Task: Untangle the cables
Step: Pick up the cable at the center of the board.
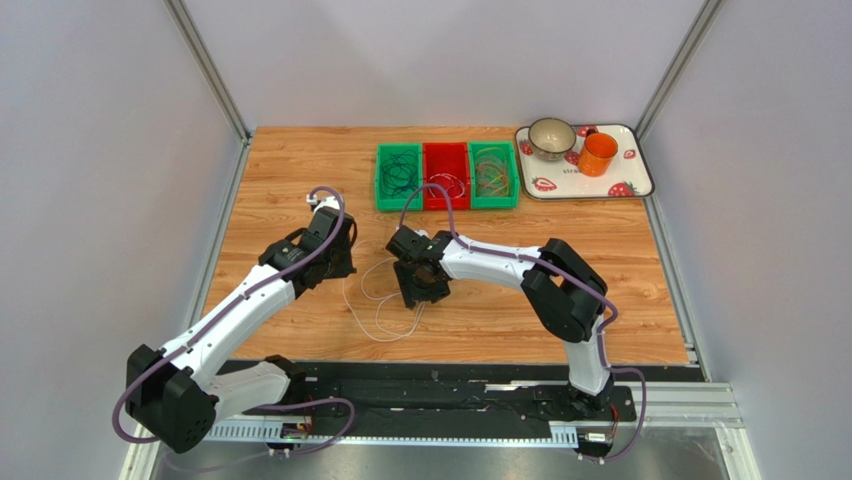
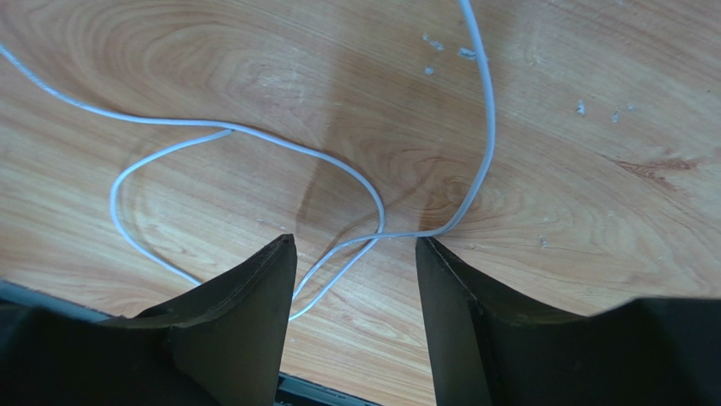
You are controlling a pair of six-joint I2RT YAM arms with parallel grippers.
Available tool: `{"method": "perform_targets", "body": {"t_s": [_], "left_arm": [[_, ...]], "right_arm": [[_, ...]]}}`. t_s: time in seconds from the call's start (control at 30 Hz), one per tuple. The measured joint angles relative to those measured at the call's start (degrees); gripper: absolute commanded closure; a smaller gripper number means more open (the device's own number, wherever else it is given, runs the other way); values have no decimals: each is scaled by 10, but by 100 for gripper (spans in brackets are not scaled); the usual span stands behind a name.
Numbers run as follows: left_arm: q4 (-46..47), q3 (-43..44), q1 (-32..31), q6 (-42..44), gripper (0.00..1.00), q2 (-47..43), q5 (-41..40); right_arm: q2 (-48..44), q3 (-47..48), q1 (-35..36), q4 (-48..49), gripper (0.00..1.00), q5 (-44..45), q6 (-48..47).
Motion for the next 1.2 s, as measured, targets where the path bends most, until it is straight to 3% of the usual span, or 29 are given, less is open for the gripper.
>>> {"method": "perform_targets", "body": {"t_s": [0.13,0.17,0.43,0.47,0.57,0.6,0.73,0.77,0.8,1.2], "left_arm": [[1,-4,0,0,100,-3,4],[1,-5,0,-1,100,-5,6],[2,-11,0,-1,100,-13,13],[2,-11,0,-2,100,-14,15],[3,-11,0,-3,82,-17,23],[3,-11,0,-2,67,-17,26],[-2,-11,0,-4,42,-22,45],[-5,-11,0,-5,25,-27,50],[-9,-11,0,-5,20,-33,54],[-91,67,0,24,18,-115,84]], "right_arm": [[7,6,5,-17,57,23,-1],[7,7,6,-20,66,28,-1],[11,7,15,-30,100,51,7],[12,7,16,-30,100,53,9],[12,7,17,-29,100,54,11],[12,6,18,-29,100,55,11],[9,4,19,-28,100,60,13],[7,1,19,-25,100,61,13],[5,-1,18,-23,100,63,13],[-120,10,2,-62,100,115,3]]}}
